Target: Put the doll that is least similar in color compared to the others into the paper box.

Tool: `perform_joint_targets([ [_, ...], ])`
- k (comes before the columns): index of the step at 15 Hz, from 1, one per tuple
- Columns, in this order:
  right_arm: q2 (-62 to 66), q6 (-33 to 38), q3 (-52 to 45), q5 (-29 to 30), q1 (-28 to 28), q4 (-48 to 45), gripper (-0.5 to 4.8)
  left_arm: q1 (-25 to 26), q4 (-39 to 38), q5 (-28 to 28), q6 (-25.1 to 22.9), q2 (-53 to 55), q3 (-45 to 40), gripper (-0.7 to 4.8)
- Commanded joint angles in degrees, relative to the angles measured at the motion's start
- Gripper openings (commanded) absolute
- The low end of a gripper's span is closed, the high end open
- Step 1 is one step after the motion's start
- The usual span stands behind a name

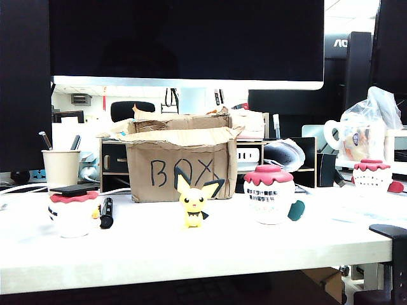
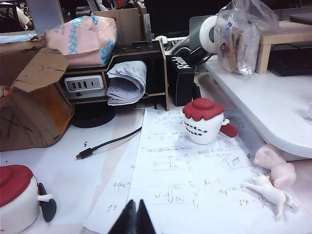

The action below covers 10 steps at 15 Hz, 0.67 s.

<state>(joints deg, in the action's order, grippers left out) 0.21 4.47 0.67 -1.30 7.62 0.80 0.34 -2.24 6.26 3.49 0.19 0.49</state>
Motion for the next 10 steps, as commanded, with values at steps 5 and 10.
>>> perform_joint_targets([
  [5, -0.02, 0.02, -0.15, -0.02, 0.02, -1.05, -0.05, 0.09, 0.61, 0.2, -0.04, 0.0, 0.04, -0.05],
  [10, -0.02, 0.02, -0.15, 0.0, 0.02, -1.09, -0.05, -11.52, 0.59, -0.02, -0.04, 5.73, 0.04, -0.05],
])
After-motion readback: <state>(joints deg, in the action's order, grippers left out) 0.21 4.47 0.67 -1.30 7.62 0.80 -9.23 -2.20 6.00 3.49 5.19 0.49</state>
